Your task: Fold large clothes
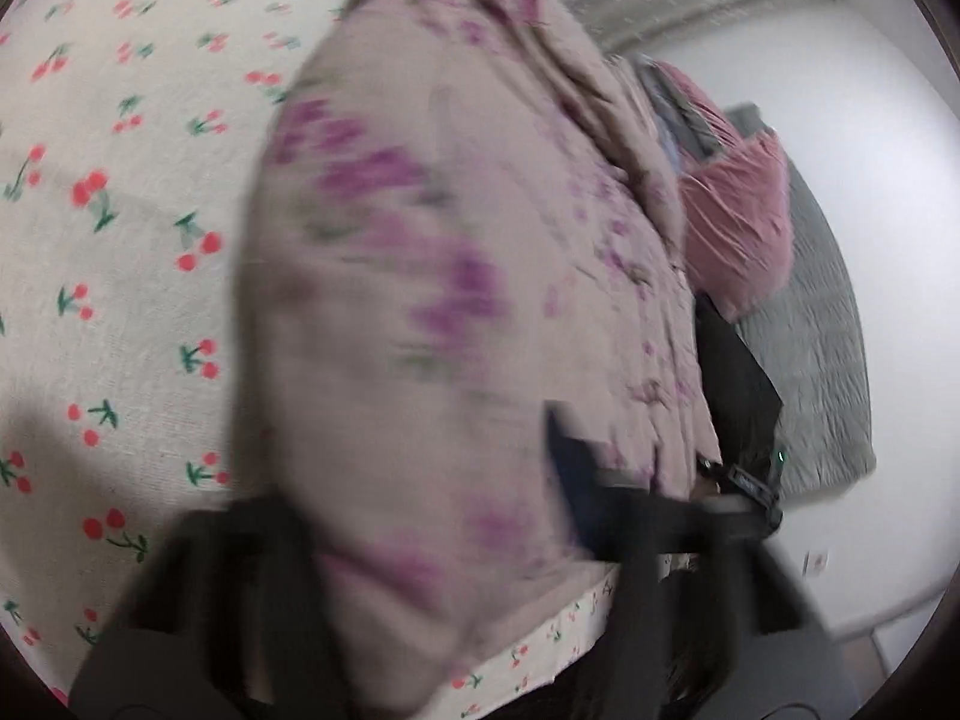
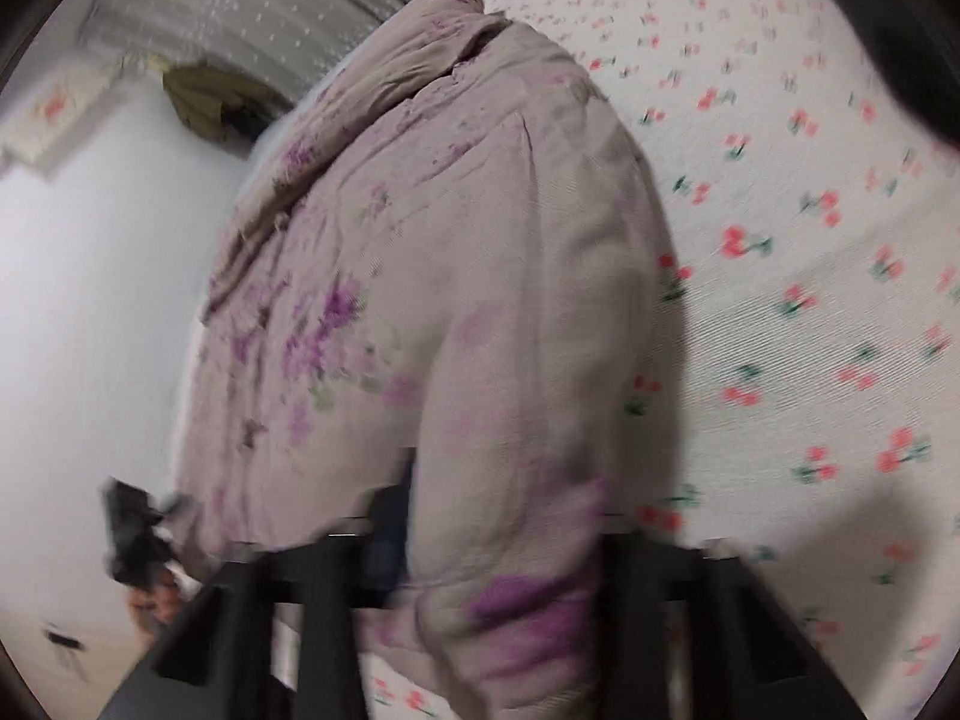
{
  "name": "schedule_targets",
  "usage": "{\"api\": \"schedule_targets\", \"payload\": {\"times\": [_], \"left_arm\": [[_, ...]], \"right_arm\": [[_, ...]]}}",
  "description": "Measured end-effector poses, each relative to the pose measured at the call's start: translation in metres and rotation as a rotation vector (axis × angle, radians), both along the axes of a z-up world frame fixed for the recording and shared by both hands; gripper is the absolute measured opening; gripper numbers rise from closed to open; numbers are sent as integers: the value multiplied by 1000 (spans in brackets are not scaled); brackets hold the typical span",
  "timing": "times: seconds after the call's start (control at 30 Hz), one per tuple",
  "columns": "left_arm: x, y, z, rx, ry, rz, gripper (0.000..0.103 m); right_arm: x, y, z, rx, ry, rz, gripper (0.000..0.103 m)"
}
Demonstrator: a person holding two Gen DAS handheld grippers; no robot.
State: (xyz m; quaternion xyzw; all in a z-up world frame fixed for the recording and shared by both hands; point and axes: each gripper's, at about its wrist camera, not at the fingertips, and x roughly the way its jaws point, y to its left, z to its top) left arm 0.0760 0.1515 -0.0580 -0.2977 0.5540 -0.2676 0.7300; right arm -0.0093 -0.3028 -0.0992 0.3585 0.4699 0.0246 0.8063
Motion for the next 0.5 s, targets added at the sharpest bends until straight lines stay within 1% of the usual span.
{"api": "schedule_targets", "payload": {"times": [0.03,0.07,0.1,0.13,0.23,0.27,0.3,0.37,0.47,0.5], "left_arm": [[-1,0,2,-3,-5,5,30],[-4,-1,10,9,-37,12,27],[-9,-4,23,26,-91,10,25],[-12,-5,35,28,-130,10,25],[-21,-11,80,10,-255,17,22],[-25,-14,99,6,-303,23,22],[-26,-17,111,6,-331,30,21],[-28,-22,135,-14,-385,44,21],[-39,-20,174,-65,-477,65,21],[-44,-14,182,-78,-497,69,21]], "right_arm": [[1,4,1,-16,-1,-15,26],[1,10,7,-58,-7,-15,24],[1,13,13,-75,-21,-13,22],[-1,15,23,-74,-60,-9,22],[-13,10,63,-9,-219,-18,20],[-16,8,75,10,-261,-19,20],[-18,8,89,21,-304,-18,19],[-24,11,118,3,-396,-14,19],[-34,11,141,17,-475,-11,18],[-43,8,150,29,-512,-13,18]]}}
